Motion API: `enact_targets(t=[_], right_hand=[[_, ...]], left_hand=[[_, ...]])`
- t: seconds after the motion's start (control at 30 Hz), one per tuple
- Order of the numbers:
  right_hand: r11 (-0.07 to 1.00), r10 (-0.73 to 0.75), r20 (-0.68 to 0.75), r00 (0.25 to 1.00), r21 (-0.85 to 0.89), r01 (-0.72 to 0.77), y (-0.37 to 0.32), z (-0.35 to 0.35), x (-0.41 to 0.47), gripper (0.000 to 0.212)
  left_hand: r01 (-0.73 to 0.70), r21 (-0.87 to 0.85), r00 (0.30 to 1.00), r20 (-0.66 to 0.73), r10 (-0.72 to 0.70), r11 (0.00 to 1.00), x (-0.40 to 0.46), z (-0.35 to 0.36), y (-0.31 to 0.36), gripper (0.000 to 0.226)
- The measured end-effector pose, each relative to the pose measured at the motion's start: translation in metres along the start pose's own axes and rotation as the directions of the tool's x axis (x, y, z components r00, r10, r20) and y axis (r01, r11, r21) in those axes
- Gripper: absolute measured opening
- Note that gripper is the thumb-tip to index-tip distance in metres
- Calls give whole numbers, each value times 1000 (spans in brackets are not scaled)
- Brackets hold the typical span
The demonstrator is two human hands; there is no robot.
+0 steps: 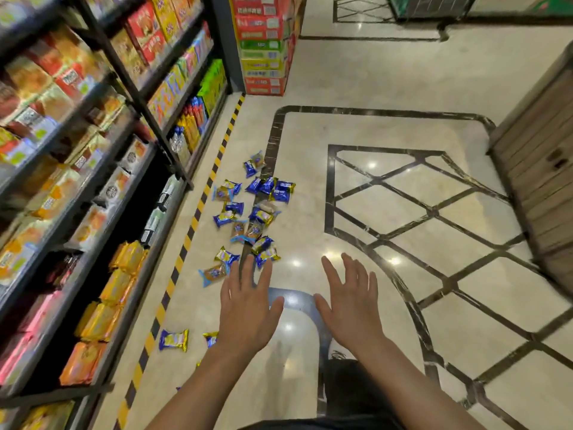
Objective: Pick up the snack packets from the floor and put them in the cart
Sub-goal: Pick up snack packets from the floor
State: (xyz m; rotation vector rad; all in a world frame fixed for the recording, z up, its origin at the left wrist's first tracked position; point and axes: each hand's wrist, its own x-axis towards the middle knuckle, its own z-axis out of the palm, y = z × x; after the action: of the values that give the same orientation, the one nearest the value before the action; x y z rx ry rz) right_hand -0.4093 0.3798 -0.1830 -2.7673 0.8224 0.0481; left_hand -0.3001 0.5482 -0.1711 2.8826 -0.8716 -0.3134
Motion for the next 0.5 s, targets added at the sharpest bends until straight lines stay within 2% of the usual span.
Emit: enact_targets(t=[0.27,0.5], right_hand=[[998,-55,7,998,-2,55,93,-46,119,71],[996,-51,18,999,77,49,133,-79,192,69]], left_hand=[[68,2,998,16,-68,998,96,-21,93,74],[110,-39,993,37,-108,993,163,-33,122,72]])
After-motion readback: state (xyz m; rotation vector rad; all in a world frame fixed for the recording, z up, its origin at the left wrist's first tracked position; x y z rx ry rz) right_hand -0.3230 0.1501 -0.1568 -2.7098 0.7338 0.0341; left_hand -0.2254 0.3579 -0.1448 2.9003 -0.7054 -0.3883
